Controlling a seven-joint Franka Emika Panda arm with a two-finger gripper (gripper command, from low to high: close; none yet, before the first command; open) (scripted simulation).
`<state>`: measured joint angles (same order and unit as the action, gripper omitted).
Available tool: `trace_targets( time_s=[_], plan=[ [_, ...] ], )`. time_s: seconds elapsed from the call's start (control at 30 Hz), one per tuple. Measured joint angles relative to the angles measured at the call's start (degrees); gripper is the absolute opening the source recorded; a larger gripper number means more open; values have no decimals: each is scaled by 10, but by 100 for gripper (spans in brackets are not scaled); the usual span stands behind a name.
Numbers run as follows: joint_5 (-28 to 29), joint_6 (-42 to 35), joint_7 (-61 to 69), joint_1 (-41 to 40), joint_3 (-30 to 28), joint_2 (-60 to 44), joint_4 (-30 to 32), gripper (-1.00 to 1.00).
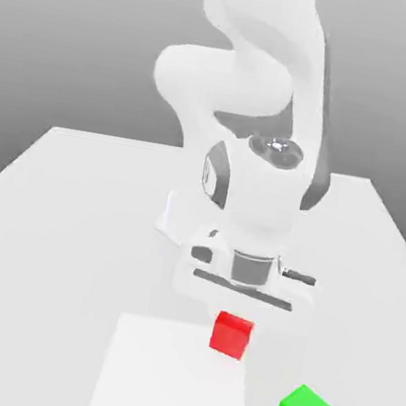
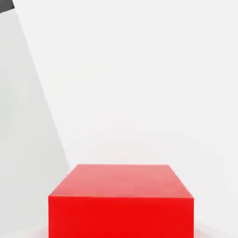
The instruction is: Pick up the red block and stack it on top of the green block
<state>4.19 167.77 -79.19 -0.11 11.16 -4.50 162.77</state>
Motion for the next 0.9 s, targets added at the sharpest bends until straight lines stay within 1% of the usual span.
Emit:
trace_targets(
  time_s=[0.1, 0.23, 0.33, 0.47, 0.6, 0.67, 0.77, 0.8, 0.9],
  plan=[
    [-32, -28, 24, 6, 4, 34, 6, -100],
    [-60, -64, 44, 15, 4, 71, 10, -100],
    [-70, -98, 36, 36, 11, 55, -38, -100],
    [-56, -143, 1, 62, 13, 18, -119, -100],
    [-23, -186, -48, 82, 12, -21, -201, -100],
    [-6, -175, -66, 89, 6, -51, -220, -100],
    [21, -127, -88, 101, -10, -108, -229, -100],
    [28, -114, -93, 105, -14, -123, -230, 100],
    [28, -114, -93, 105, -14, -123, -230, 100]
  ],
)
